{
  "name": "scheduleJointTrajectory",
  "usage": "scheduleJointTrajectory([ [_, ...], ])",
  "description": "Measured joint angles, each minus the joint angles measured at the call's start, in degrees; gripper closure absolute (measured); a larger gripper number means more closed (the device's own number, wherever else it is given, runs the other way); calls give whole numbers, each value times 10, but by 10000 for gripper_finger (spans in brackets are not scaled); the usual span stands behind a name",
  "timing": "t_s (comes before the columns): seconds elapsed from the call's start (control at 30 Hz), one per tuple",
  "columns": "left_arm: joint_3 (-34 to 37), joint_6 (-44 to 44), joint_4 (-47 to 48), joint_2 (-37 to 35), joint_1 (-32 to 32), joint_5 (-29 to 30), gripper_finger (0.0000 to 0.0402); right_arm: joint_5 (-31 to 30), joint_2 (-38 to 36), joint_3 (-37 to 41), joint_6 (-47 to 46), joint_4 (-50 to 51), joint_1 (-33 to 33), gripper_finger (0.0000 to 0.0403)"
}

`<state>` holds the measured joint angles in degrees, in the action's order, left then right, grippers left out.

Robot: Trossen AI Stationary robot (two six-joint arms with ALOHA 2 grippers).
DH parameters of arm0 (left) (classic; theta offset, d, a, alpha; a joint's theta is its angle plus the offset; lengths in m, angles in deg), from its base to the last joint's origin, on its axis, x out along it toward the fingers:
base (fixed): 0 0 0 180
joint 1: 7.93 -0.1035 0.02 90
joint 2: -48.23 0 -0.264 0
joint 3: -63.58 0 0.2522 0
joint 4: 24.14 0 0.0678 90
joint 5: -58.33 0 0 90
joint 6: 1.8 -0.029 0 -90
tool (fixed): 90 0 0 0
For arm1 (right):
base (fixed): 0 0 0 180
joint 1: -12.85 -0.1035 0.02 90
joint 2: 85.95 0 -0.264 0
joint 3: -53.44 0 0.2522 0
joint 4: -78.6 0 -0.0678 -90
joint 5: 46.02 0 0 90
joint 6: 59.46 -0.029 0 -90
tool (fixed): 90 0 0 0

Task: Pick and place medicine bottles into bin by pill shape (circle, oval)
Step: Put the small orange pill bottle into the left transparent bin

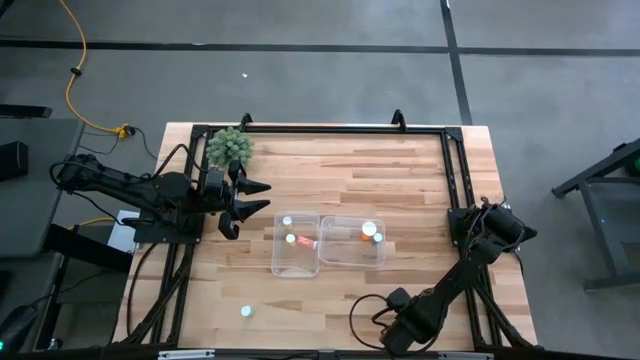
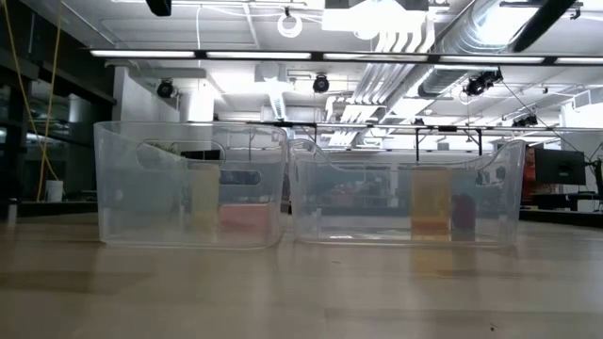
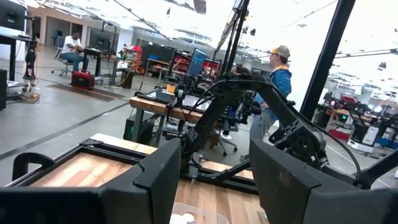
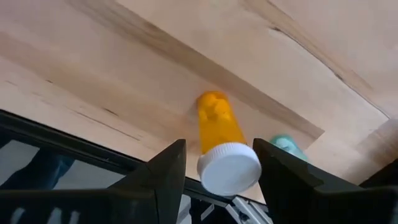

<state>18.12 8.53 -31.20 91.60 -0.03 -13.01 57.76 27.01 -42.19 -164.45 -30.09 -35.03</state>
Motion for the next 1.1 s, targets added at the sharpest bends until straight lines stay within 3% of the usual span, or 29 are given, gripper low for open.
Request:
scheduleJointTrajectory([
  [0.4, 0, 0, 0, 0, 0, 1, 222, -5, 0, 0, 0, 9, 4, 229],
  [0.8, 0, 0, 0, 0, 0, 2, 222, -10, -35, -2, 29, 17, 4, 305],
  [0.97, 0, 0, 0, 0, 0, 2, 222, -78, -95, -2, 81, 40, 7, 305],
  [1.1, 0, 0, 0, 0, 0, 1, 222, -195, -165, -2, 192, 20, 35, 303],
])
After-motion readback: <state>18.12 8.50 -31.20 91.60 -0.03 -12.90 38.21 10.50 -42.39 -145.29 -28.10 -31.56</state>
